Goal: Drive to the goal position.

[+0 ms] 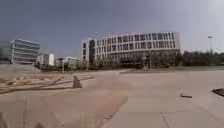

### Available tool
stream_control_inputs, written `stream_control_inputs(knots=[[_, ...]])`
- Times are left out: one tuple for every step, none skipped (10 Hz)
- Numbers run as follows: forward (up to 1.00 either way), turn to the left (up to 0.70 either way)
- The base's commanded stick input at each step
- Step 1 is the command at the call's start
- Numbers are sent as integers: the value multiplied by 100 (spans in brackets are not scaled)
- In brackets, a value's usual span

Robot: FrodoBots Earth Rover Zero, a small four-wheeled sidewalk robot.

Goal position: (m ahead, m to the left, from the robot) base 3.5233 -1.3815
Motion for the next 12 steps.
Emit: stream_control_inputs(knots=[[70, 0], [70, 0], [70, 0], [70, 0], [70, 0], [70, 0], [70, 0], [70, -4], [70, -14], [70, -24], [70, -34], [70, -35]])
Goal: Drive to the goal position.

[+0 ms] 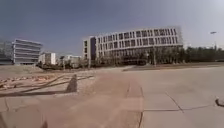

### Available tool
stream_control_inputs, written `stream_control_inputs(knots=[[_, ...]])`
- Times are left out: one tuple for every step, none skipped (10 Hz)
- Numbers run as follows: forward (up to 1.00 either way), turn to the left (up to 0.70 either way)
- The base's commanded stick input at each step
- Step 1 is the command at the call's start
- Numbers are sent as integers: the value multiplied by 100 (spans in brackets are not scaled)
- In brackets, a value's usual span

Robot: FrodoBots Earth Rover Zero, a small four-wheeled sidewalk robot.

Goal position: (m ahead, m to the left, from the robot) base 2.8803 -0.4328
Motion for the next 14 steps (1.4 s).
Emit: stream_control_inputs(knots=[[70, -35], [70, -35], [70, -35], [70, -33], [70, -10], [70, 0], [70, 0], [70, 0], [70, 0], [70, 0], [70, 0], [70, 0], [70, 0], [70, 0]])
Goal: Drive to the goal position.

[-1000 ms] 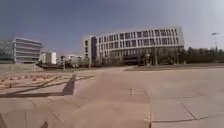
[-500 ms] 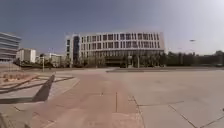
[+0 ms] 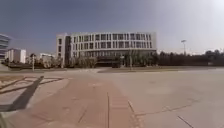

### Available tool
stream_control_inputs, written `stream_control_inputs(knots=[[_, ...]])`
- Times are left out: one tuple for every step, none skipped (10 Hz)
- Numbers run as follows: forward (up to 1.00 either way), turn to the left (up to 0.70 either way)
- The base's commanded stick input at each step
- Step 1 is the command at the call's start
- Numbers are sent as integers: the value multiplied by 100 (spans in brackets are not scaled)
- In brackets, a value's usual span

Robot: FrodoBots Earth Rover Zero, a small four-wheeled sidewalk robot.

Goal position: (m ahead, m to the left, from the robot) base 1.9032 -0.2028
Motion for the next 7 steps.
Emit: stream_control_inputs(knots=[[70, 0], [70, 0], [70, 0], [70, 0], [70, 0], [70, 0], [70, 0]])
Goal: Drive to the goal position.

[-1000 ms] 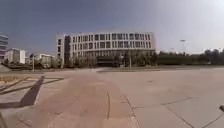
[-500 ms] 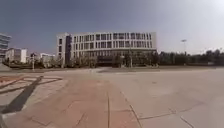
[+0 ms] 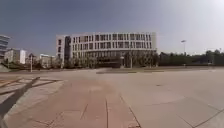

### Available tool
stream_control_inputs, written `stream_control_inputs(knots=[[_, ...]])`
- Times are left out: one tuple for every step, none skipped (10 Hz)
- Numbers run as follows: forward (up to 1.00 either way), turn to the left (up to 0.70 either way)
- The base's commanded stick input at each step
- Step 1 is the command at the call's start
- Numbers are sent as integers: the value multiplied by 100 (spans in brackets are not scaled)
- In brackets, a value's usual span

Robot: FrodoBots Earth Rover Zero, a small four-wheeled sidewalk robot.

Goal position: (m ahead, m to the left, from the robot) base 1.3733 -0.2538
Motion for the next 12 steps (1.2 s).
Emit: stream_control_inputs(knots=[[70, 0], [70, 0], [70, 0], [70, 0], [70, 0], [70, 0], [70, 0], [70, 0], [70, 0], [70, 0], [70, 0], [70, 0]])
